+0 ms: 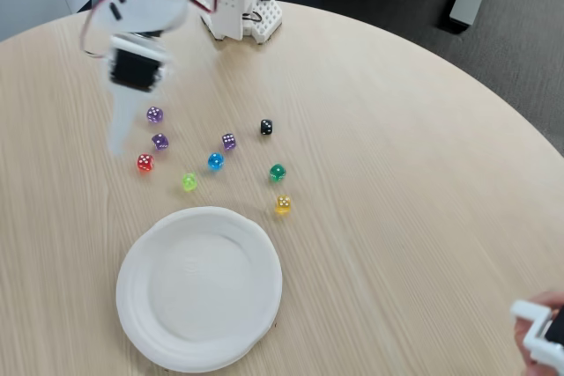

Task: Pick a purple dice and put it in the plate.

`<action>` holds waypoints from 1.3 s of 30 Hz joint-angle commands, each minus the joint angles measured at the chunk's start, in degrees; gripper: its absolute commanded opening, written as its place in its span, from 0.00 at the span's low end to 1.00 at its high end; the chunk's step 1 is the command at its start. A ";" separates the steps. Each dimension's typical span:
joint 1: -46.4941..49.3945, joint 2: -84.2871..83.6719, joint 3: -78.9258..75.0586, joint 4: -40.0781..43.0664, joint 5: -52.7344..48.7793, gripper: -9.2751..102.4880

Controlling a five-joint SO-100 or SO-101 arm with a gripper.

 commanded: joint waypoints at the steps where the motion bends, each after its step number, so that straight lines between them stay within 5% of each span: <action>1: 2.37 0.18 -0.26 0.26 0.88 0.16; 16: 14.15 0.18 -0.26 1.14 -6.15 0.17; 39: 19.78 0.18 -0.26 29.71 -18.54 0.19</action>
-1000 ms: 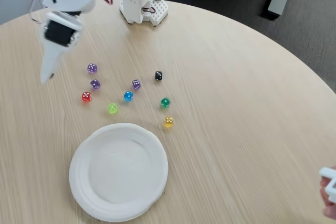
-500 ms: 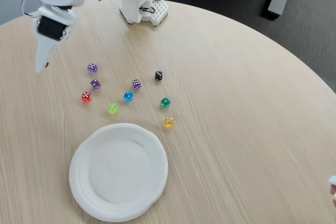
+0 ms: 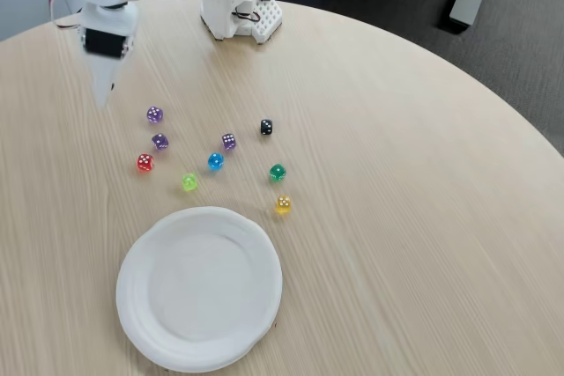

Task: Pick a purple dice and put it in the plate.

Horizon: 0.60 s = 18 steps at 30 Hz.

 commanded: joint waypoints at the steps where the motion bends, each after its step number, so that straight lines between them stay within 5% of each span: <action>1: 0.79 0.18 -0.26 2.64 -2.20 0.19; 18: 5.89 -5.01 -0.26 10.20 -3.69 0.21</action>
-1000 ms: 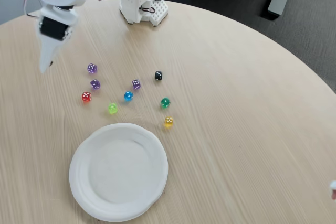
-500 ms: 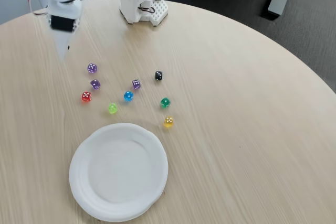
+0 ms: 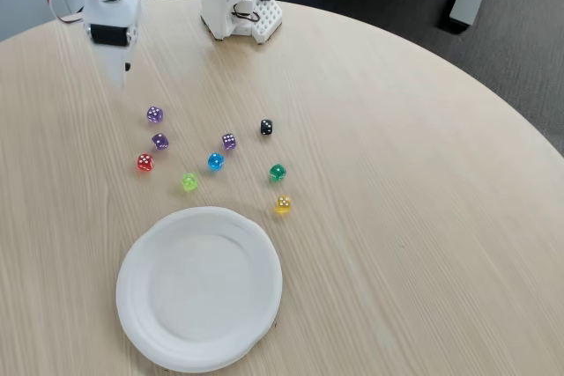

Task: Pick a purple dice and put it in the plate.

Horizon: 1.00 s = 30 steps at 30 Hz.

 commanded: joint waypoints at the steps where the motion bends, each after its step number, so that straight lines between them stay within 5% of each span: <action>1: 0.26 -1.23 -0.26 0.44 0.26 0.21; 21: -0.97 -4.39 -0.44 0.44 5.80 0.23; 30: -9.84 -4.31 -0.44 0.53 8.26 0.23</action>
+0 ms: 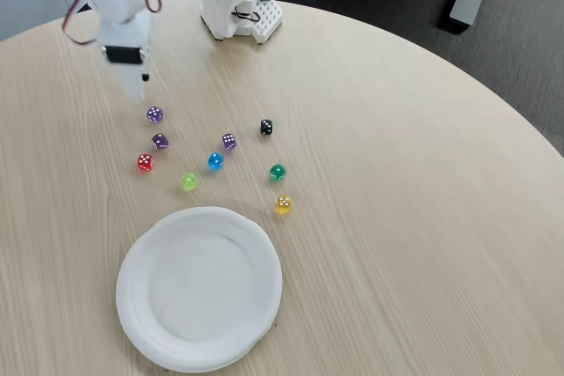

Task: Pick a purple dice and put it in the plate.

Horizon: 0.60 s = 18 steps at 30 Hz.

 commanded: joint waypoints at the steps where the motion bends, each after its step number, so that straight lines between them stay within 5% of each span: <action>1: -3.52 0.26 -0.44 0.53 1.49 0.23; 18: -6.68 0.18 -0.35 0.35 2.64 0.24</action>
